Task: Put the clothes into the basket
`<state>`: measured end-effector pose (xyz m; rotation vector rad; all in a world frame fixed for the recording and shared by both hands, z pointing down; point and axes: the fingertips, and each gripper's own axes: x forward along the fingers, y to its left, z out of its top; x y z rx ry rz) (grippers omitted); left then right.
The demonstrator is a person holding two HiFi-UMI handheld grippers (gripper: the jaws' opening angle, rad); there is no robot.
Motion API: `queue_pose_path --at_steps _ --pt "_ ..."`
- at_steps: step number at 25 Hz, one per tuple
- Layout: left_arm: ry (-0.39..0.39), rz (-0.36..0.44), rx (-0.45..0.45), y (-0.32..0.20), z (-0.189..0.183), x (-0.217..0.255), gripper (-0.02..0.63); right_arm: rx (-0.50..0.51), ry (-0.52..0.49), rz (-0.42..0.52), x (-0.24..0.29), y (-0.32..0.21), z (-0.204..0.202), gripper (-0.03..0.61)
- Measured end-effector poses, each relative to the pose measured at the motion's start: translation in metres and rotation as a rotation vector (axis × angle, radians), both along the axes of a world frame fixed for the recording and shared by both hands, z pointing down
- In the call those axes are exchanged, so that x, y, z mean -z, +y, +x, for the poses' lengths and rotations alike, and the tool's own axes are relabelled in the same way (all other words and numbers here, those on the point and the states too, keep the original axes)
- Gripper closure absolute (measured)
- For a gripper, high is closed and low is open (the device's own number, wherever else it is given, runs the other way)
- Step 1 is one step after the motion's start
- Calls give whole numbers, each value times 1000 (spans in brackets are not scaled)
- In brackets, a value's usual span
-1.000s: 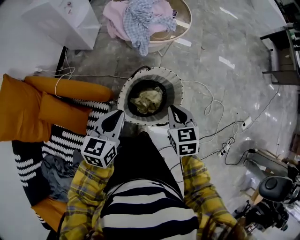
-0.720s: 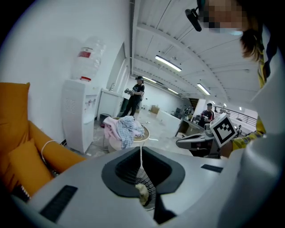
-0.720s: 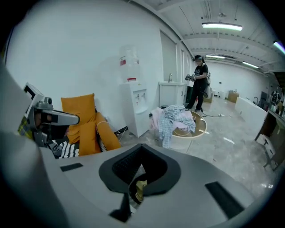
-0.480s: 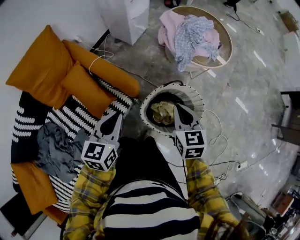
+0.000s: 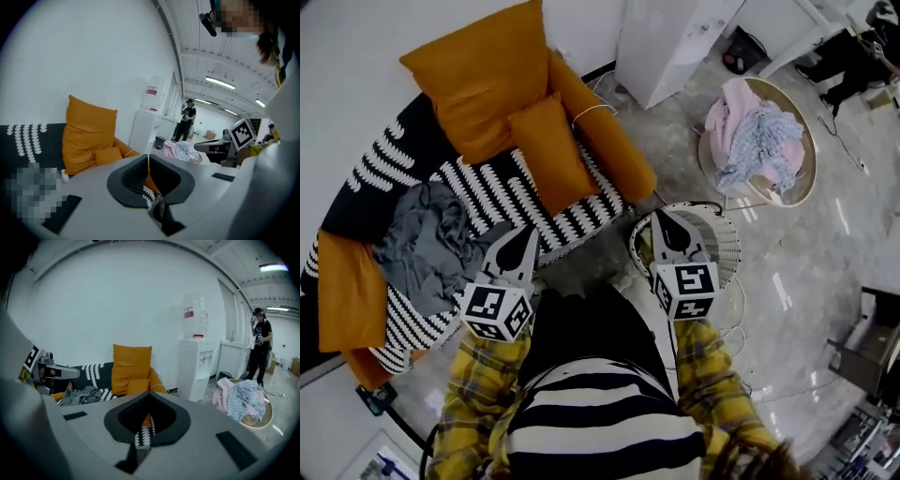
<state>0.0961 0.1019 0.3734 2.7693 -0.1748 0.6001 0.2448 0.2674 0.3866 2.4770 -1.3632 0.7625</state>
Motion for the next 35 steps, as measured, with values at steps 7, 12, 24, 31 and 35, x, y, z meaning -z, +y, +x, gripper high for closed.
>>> queue_pose_path --at_steps 7,12,24,31,35 --pt "11 -12 195 -71 -90 2 592 190 -1 33 11 -100 -60 552" --pt "-1 -5 335 -116 -156 -3 592 343 -13 38 10 -166 -112 551" --pt "-52 -32 612 -196 -300 -22 592 666 -124 25 -17 -302 -248 549" --pt "-56 -54 721 -215 -355 -42 592 847 -165 -40 -46 -344 -317 437" --pt "-73 -64 795 -214 -368 -49 592 946 -196 -99 -71 -354 -339 412"
